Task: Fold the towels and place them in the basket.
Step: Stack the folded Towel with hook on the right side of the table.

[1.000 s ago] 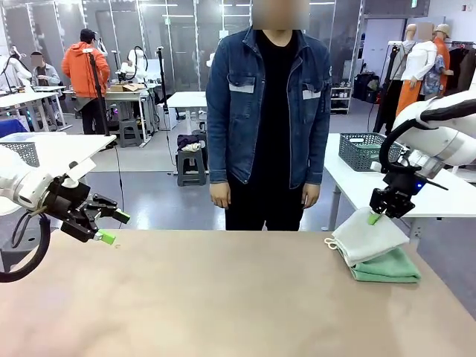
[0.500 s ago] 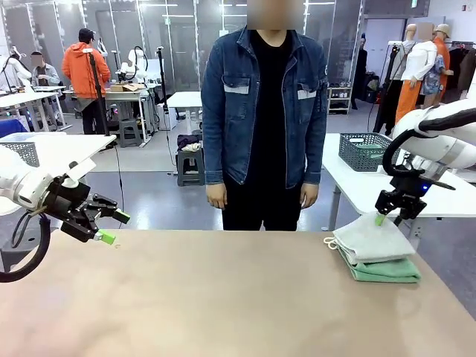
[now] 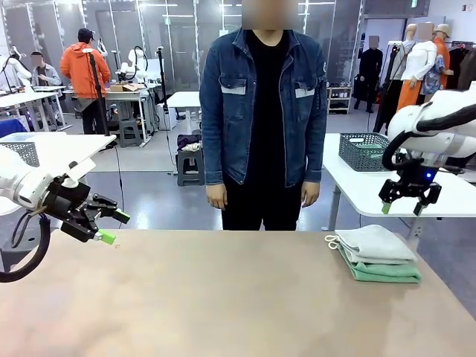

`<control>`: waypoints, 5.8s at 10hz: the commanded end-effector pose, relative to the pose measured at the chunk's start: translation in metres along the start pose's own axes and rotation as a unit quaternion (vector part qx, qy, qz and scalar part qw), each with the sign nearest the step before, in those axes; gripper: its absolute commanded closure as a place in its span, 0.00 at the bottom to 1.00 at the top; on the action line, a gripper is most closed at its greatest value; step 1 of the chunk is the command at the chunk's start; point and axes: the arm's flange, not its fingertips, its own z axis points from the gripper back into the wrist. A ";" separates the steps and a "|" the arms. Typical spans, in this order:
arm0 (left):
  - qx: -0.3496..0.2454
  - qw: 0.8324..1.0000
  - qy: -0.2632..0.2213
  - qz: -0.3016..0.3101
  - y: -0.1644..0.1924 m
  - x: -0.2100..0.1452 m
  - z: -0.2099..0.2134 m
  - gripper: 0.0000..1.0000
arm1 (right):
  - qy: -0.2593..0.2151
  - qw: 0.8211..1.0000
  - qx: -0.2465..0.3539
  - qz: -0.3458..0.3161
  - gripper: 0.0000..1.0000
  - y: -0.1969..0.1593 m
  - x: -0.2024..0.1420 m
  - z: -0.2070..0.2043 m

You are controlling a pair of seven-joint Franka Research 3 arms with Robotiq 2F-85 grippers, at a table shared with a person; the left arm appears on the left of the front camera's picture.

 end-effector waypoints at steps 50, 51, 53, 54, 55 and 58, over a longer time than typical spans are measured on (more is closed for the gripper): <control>0.001 1.000 0.004 -0.003 -0.001 0.001 0.001 0.02 | -0.167 0.985 -0.004 0.038 0.00 0.051 -0.265 0.223; 0.001 1.000 0.004 -0.003 -0.001 0.001 0.001 0.02 | -0.167 0.985 -0.004 0.038 0.00 0.051 -0.265 0.223; 0.001 1.000 0.004 -0.003 -0.001 0.001 0.001 0.02 | -0.167 0.985 -0.004 0.038 0.00 0.051 -0.265 0.223; 0.001 1.000 0.004 -0.003 -0.001 0.001 0.001 0.02 | -0.167 0.985 -0.004 0.038 0.00 0.051 -0.265 0.223; 0.001 1.000 0.004 -0.003 -0.001 0.001 0.001 0.02 | -0.167 0.985 -0.004 0.038 0.00 0.051 -0.265 0.223; 0.001 1.000 0.004 -0.003 -0.001 0.001 0.001 0.02 | -0.167 0.985 -0.004 0.038 0.00 0.051 -0.265 0.223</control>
